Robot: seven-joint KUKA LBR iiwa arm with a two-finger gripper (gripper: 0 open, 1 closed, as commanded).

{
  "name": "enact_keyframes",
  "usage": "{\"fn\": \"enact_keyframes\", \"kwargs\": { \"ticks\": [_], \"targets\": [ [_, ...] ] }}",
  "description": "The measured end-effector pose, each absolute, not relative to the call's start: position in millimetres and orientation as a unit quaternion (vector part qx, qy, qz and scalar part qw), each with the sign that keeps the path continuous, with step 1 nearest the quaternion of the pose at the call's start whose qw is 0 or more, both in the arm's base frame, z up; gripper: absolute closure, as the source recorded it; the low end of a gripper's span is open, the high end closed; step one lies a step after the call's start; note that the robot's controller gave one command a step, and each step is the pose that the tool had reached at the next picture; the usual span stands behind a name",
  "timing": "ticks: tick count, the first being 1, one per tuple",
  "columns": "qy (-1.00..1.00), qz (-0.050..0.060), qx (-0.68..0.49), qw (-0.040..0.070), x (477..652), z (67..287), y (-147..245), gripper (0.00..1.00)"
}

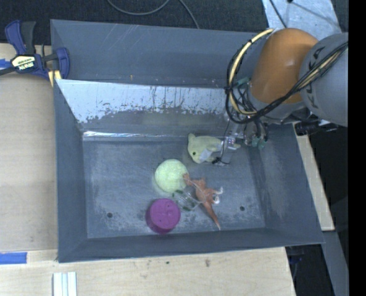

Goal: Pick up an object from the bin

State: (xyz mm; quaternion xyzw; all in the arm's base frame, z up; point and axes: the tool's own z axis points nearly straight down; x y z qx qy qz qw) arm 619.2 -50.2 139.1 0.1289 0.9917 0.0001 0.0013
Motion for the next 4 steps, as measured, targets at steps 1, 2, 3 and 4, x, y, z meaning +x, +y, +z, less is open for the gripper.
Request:
{"fn": "enact_keyframes", "kwargs": {
  "ticks": [1,2,3,4],
  "targets": [
    [0.992,0.0,0.124,0.001,593.4,138.6,-22.1,0.0],
    [0.998,0.0,0.058,0.003,605.2,108.2,-30.0,0.0],
    [0.985,0.001,0.17,0.008,596.4,76.5,52.4,1.0],
    [0.985,0.001,0.17,0.008,596.4,76.5,52.4,1.0]
  ]
}}
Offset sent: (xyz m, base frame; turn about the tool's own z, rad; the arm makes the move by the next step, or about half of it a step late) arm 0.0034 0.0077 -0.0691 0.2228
